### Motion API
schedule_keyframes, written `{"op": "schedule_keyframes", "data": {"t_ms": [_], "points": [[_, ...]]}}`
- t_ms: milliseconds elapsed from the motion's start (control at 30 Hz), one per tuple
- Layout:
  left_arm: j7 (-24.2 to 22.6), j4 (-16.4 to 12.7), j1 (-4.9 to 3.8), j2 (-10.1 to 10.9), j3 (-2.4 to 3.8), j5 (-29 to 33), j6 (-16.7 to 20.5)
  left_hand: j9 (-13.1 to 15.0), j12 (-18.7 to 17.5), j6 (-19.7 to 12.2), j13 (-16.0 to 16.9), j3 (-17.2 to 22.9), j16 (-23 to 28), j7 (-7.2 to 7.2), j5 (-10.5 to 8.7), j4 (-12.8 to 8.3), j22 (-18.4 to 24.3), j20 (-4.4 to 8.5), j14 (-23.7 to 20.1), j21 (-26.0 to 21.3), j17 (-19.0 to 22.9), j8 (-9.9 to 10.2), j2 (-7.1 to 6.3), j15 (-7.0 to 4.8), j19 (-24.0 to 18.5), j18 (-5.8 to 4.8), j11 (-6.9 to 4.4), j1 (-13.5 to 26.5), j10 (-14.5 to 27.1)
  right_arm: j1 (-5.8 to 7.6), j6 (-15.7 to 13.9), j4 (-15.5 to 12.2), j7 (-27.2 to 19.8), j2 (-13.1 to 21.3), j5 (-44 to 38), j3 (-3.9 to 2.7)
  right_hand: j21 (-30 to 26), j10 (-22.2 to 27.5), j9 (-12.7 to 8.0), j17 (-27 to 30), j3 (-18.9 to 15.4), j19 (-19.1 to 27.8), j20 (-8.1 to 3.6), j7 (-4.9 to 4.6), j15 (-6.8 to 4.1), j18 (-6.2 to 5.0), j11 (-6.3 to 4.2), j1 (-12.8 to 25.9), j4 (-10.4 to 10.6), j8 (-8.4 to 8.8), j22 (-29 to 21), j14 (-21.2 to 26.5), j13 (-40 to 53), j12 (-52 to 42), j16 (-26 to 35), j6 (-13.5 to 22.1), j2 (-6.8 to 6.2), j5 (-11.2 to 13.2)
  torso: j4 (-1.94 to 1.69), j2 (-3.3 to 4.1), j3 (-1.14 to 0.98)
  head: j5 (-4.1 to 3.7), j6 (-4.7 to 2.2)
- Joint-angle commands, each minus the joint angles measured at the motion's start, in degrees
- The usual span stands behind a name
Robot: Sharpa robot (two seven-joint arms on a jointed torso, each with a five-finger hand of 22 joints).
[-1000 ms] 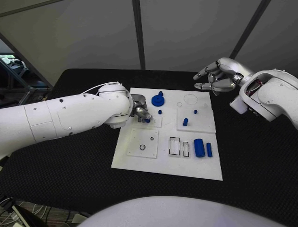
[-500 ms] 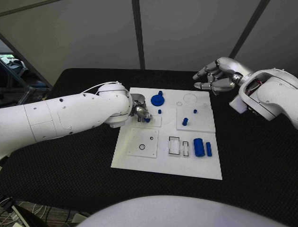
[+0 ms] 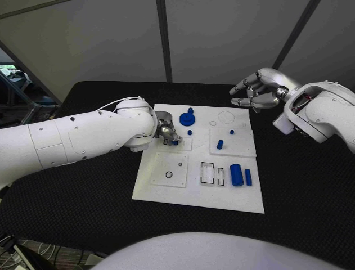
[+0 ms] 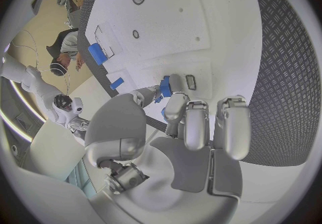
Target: Assemble the parts on the task board
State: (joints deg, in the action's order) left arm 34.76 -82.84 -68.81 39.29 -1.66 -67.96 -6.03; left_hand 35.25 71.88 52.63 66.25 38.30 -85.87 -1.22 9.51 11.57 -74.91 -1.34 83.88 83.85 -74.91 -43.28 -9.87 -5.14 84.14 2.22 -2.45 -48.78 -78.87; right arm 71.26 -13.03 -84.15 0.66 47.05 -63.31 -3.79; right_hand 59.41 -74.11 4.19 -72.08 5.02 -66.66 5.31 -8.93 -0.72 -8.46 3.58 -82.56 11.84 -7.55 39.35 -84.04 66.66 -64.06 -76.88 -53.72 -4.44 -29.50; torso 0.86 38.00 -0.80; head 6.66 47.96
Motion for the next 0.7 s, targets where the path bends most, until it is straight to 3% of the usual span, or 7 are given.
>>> {"op": "schedule_keyframes", "data": {"t_ms": [33, 700], "points": [[0.6, 0.0, 0.04, -0.1, -0.08, -0.3, -1.0, -0.2, 0.4, 0.4, 0.1, -0.9, -0.3, 0.11, -0.11, 0.2, -6.7, 0.39, 4.9, 0.3, -10.7, 0.3, -0.51, -0.46, 1.0, -0.08, -0.20, 0.0, -0.4, 0.11, 0.3, -0.1, 0.0, 0.0, -0.2, -0.02, -0.2, 0.2, -0.1, 0.0, 0.2, 0.0, -0.08, 0.13, -0.20, -0.36, -0.07, 0.5, 0.2, -0.20, 0.1, -2.0, 0.1, 0.0, 0.1, -0.4, -0.16, -0.2, 0.02, 0.01, -0.02, 0.03, -0.01], [0.6, 0.2, 0.04, -0.3, -0.07, -0.3, -0.2, -1.1, 0.7, 1.1, 0.5, -8.4, -0.3, 0.37, 0.06, 4.2, -7.4, 0.60, 4.9, 0.6, -10.7, 0.1, 0.09, -0.63, 1.4, -0.22, -0.41, -0.8, -0.8, 0.10, 0.5, 0.1, -0.1, -0.1, -0.2, -0.02, -0.2, 0.2, -0.1, 0.0, 0.3, 0.0, -0.08, 0.13, -0.20, -0.37, -0.08, 0.5, 0.3, -0.20, 0.0, -2.0, 0.0, -0.1, 0.1, -0.4, -0.14, -0.3, 0.02, 0.03, -0.04, 0.03, 0.00]]}}
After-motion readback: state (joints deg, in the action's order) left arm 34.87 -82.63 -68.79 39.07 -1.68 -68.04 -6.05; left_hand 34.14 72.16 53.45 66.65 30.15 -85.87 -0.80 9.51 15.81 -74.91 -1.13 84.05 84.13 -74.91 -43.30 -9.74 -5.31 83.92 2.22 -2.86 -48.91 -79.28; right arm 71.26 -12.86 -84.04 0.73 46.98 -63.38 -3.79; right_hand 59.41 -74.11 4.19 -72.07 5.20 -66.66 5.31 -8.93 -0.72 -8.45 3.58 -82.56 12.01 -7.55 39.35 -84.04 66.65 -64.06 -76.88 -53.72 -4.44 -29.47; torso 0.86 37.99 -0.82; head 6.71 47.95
